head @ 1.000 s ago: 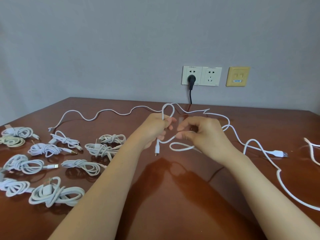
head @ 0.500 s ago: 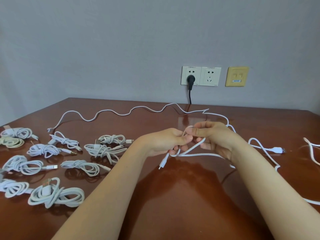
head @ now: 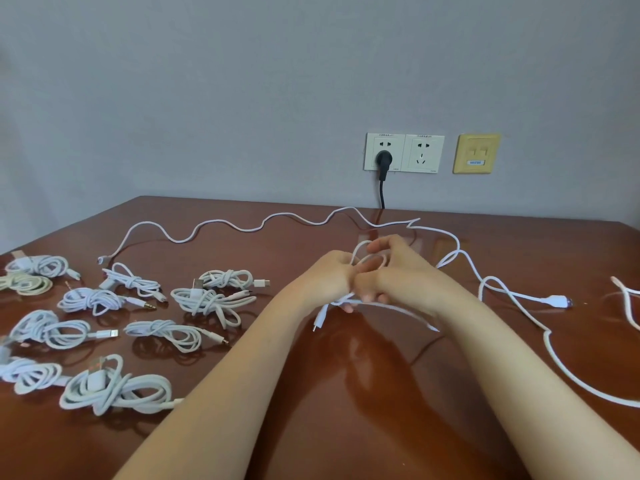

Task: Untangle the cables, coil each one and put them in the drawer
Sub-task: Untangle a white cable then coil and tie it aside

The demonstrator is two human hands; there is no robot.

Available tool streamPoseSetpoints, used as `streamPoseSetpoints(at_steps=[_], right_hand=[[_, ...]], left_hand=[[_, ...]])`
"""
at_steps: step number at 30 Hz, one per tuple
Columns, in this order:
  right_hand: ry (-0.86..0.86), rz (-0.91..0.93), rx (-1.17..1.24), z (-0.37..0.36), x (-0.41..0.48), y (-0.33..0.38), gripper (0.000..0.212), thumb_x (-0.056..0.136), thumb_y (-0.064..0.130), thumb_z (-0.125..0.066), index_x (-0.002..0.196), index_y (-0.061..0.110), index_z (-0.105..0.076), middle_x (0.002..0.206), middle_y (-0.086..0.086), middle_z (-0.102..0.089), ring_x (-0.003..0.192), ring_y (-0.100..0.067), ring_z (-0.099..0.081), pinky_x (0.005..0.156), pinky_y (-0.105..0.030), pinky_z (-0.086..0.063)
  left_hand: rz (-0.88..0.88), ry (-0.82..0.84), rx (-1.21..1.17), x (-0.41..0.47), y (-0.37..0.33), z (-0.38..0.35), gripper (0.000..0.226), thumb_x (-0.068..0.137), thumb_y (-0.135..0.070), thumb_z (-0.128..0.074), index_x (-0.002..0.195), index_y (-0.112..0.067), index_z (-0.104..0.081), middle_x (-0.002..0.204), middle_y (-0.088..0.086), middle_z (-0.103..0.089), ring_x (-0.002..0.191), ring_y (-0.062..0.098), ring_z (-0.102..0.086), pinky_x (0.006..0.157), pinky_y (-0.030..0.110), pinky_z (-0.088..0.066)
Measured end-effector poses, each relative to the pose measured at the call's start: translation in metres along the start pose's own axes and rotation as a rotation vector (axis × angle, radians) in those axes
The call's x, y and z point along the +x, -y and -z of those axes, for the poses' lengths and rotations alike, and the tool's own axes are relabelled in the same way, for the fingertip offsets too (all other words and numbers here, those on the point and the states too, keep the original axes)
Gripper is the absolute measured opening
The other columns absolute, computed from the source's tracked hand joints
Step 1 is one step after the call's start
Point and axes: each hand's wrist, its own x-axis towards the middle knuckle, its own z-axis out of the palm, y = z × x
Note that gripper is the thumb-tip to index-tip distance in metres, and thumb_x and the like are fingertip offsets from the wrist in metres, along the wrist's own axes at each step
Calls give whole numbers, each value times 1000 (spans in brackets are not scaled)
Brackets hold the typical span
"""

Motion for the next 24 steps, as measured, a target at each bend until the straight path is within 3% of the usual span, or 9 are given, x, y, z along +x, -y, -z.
streamPoseSetpoints(at_steps=[2, 5, 9, 12, 15, 19, 24], right_hand=[[-93, 51, -58, -8, 4, -2, 41, 77, 7, -60, 112, 13, -38, 73, 1, -63, 63, -12, -61, 75, -31, -53], [-236, 78, -52, -10, 12, -7, 34, 83, 15, -58, 110, 14, -38, 84, -3, -63, 83, -21, -63, 75, -32, -50], [-304, 69, -18, -5, 20, -16, 24, 81, 12, -59, 101, 14, -46, 100, -10, -67, 94, -27, -63, 86, -44, -52], [-330, 67, -100, -2, 18, -16, 26, 79, 24, -69, 100, 13, -57, 88, -7, -70, 89, -22, -65, 85, -40, -52], [-392, 116, -228, 5, 14, -13, 11, 80, 21, -69, 84, 17, -60, 76, -7, -70, 85, -24, -64, 84, -41, -51], [-366, 218, -142, 12, 11, -16, 24, 85, 1, -61, 69, 19, -56, 61, -2, -62, 49, -14, -58, 65, -31, -56], [-417, 276, -18, 13, 13, -16, 23, 85, 1, -62, 72, 21, -60, 64, -5, -59, 52, -16, -59, 62, -33, -58]], left_hand=[[-6, -68, -1, 1, 2, -3, 27, 85, -6, -50, 59, -13, -48, 40, -7, -50, 48, 14, -48, 50, 24, -43], [-73, -187, 153, 5, 4, -6, 21, 76, -23, -50, 59, -14, -41, 58, -2, -48, 61, 18, -41, 57, 29, -36], [-99, -253, 314, 9, 7, -6, 28, 94, -17, -45, 67, -12, -42, 70, 0, -46, 72, 22, -41, 61, 32, -30], [-108, -261, 329, 10, 6, -7, 26, 93, -15, -44, 68, -12, -44, 71, 1, -47, 73, 23, -42, 56, 30, -30], [-119, -244, 259, 11, 6, -5, 27, 95, -23, -46, 77, -5, -56, 75, 5, -53, 72, 22, -45, 60, 30, -32], [3, -18, -76, 6, 7, -2, 33, 96, -25, -51, 65, -13, -49, 47, -4, -33, 44, 13, -29, 44, 22, -27], [-50, 41, -190, 4, 3, -7, 35, 100, -20, -44, 65, -15, -43, 41, -11, -30, 38, 6, -32, 40, 17, -32]])
